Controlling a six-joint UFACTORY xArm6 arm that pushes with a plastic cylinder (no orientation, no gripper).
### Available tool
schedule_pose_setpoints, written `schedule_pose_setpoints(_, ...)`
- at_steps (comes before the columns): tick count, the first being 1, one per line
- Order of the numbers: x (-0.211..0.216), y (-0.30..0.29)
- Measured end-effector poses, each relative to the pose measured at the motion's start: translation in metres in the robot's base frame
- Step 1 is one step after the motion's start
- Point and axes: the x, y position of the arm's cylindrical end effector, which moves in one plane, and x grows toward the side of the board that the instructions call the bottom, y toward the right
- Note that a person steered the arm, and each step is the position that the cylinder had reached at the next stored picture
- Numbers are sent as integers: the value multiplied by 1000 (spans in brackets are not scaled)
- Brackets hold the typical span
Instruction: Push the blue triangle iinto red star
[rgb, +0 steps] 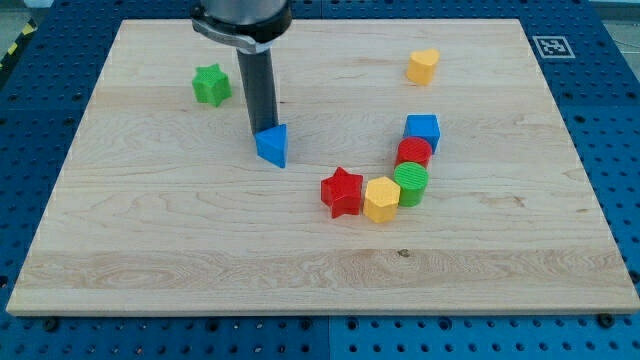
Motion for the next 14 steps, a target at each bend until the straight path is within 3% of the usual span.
schedule_pose_setpoints(4,7,-30)
schedule_pose_setpoints(8,-6,-12)
schedule_pose_setpoints(10,21,-12)
schedule_pose_setpoints(14,21,-12)
